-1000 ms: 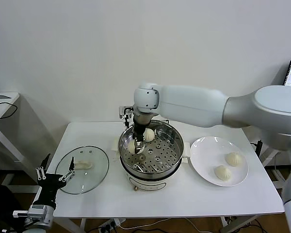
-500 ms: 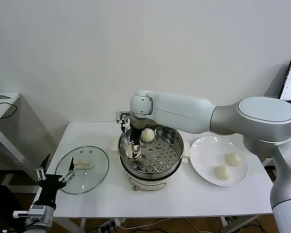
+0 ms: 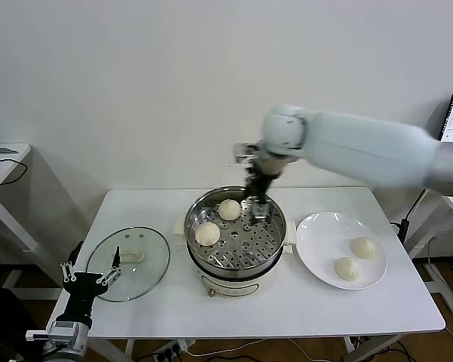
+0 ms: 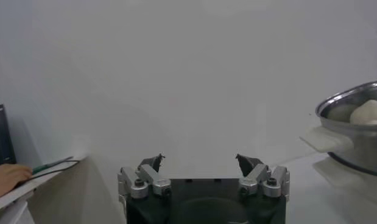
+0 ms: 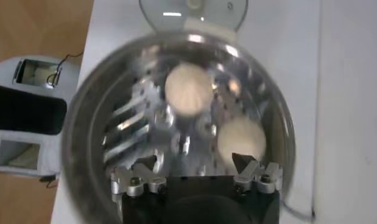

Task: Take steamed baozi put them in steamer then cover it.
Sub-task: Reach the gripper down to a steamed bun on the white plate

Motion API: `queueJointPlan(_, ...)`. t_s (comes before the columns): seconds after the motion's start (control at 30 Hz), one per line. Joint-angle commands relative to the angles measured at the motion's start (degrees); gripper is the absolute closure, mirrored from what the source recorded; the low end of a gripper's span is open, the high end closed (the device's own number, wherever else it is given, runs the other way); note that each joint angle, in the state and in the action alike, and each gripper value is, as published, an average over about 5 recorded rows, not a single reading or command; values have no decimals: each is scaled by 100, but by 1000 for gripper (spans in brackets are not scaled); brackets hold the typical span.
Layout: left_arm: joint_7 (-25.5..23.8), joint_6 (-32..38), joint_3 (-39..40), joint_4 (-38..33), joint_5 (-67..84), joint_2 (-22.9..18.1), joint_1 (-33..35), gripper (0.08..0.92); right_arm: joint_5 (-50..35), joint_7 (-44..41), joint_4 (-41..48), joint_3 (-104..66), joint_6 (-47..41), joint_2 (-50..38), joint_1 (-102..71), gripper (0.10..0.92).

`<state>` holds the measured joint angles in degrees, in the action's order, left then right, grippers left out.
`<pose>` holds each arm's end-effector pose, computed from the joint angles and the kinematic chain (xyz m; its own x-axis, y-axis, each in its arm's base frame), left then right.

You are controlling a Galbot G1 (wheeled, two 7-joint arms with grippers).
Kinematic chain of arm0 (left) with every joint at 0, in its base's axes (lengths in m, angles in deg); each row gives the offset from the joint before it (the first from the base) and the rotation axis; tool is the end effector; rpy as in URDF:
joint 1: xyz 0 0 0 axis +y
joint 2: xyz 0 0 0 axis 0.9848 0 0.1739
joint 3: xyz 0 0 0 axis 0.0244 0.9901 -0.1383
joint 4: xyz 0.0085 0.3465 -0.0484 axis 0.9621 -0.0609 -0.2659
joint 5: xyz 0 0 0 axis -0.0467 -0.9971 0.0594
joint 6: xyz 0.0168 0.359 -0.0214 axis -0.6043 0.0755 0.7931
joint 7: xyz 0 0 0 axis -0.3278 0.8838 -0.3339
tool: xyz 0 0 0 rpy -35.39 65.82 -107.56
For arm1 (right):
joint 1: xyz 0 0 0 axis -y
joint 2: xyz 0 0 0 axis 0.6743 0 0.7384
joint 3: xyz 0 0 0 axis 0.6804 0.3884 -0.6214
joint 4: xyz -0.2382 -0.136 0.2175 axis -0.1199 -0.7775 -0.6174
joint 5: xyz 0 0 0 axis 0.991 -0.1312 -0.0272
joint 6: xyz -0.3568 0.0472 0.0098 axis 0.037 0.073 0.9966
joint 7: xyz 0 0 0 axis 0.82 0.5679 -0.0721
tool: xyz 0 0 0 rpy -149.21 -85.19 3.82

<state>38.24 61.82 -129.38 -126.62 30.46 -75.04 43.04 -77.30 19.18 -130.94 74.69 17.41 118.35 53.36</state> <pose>0.1673 0.0909 -0.2875 -0.9975 -0.0661 0.0246 -0.0539 0.9396 0.3380 0.5409 0.0091 -0.0020 -0.0839 -0.2213 0.9716 -0.9909 -0.0841 -0.1047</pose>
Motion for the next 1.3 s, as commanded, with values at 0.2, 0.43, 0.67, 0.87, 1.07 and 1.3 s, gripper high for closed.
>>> queueJointPlan(0.2,21,-21,124,-80,-101,28,63,177,2461,-797,-276,-2453,1068,-2908,-2883,203)
queueJointPlan(0.43,36,-18,201,-80,-174,11,100,177,3327,-710,246,-3511,1319,-2593,-4288,203)
queueJointPlan(0.67,34,10,186,-38,-197,-10,135,177,3649,-512,842,-3710,1387,-2064,-4511,203)
queueJointPlan(0.87,32,9,163,-15,-193,-11,116,177,3792,-448,1171,-3745,1409,-1774,-4553,203)
queueJointPlan(1.07,40,4,185,40,-193,-36,66,177,3855,-408,1284,-3796,1420,-1626,-4654,203)
queueJointPlan(1.3,44,3,176,80,-194,-47,47,177,3979,-389,1400,-3844,1471,-1478,-4739,203)
